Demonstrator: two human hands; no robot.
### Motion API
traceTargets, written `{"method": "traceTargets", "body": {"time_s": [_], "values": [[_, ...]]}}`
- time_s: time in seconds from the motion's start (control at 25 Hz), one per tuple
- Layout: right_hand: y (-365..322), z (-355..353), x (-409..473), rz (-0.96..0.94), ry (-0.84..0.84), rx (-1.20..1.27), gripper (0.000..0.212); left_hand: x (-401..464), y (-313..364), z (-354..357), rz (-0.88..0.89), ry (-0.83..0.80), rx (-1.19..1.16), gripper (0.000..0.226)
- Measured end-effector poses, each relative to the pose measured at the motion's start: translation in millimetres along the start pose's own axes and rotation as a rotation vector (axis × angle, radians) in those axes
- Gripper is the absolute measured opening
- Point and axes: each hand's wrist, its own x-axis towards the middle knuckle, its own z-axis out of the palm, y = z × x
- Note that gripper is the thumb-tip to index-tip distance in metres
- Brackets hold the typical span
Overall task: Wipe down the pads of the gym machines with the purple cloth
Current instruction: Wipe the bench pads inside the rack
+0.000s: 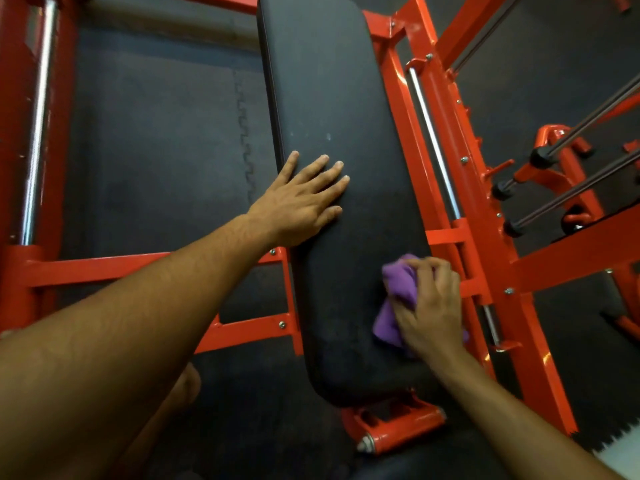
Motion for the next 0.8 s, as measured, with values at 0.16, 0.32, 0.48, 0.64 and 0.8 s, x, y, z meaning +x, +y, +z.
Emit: {"method": "traceTargets", "body": {"time_s": [0.16, 0.32, 0.48, 0.64, 0.8], "values": [[-83, 25, 15, -0.139, 0.0, -0.117, 0.069, 4, 1, 3, -0.002, -0.009, -0.008, 0.063], [-56, 10, -42, -0.623, -0.153, -0.05, 0.07, 1, 5, -1, -0.011, -0.02, 0.001, 0.062], [12, -12, -19, -0.457, -0.131, -0.073, 0.073, 1, 9, 1, -0.029, -0.002, -0.022, 0.062], [-60, 12, 7, -0.233, -0.061, -0.101, 0.073, -4, 18, 0, -0.071, -0.009, -0.004, 0.061], [-39, -9, -46, -0.649, -0.229, 0.004, 0.076, -14, 42, -17, 0.042, 0.037, 0.15, 0.063]]}}
